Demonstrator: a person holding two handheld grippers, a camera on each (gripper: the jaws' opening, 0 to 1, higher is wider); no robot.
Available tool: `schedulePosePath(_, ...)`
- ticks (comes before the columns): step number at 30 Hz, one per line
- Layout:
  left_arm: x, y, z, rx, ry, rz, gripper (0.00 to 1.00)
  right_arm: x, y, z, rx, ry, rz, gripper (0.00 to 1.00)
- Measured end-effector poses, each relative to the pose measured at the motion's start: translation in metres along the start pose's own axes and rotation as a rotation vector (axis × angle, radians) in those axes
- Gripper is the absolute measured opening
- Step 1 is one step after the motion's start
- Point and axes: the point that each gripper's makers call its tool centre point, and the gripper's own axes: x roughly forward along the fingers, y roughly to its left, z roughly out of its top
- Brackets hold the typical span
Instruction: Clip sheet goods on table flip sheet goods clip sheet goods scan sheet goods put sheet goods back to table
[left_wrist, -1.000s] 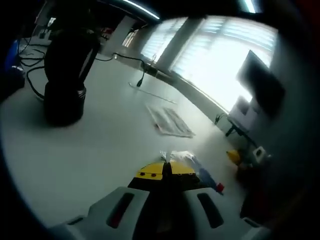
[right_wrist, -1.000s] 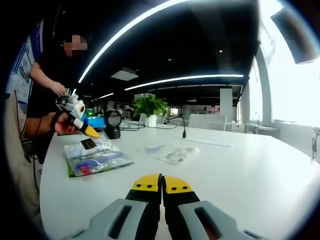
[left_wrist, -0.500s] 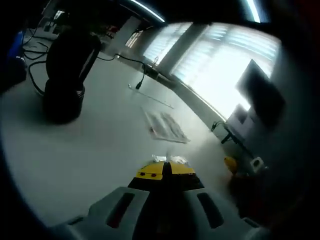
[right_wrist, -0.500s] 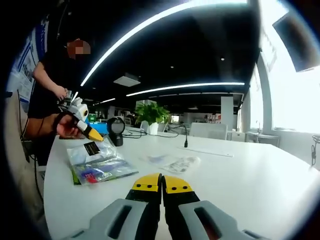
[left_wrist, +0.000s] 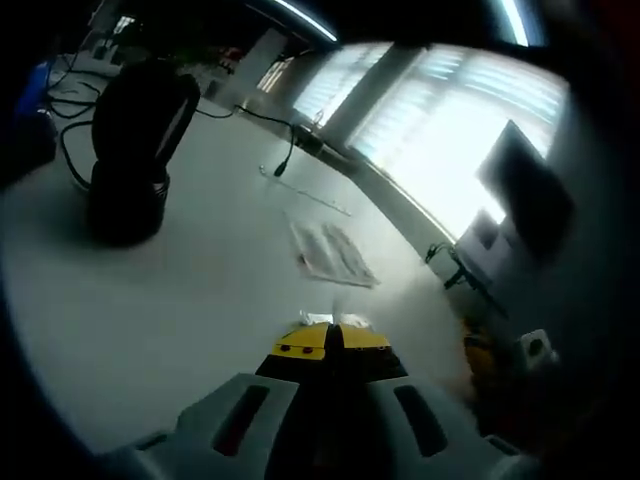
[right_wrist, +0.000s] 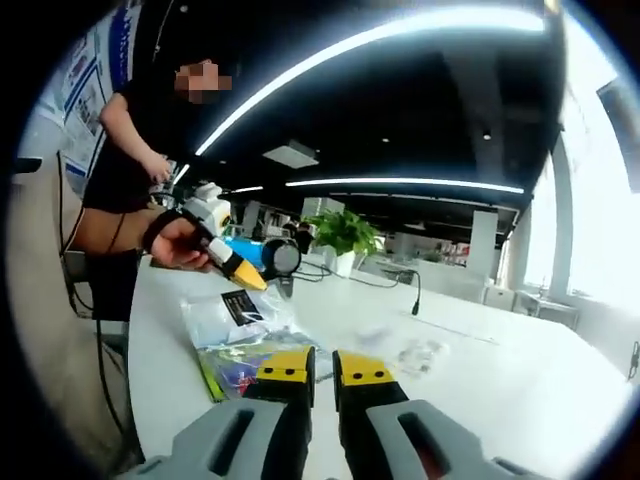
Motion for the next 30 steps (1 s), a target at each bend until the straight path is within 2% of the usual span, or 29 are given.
schedulePosePath(8, 0.000, -0.008, 0.003, -0.007, 0.004, 0.014, 0.00, 0.012, 0.046, 0.010, -0.027, -0.007, 0.107, 0.09)
schedulePosePath(18, -0.003, -0.007, 0.006, -0.016, -0.003, 0.023, 0.00, 0.035, 0.097, 0.004, 0.022, 0.023, 0.214, 0.14)
schedulePosePath(30, -0.006, -0.017, 0.010, -0.001, -0.017, 0.021, 0.00, 0.042, 0.112, 0.005, 0.039, 0.039, 0.237, 0.20)
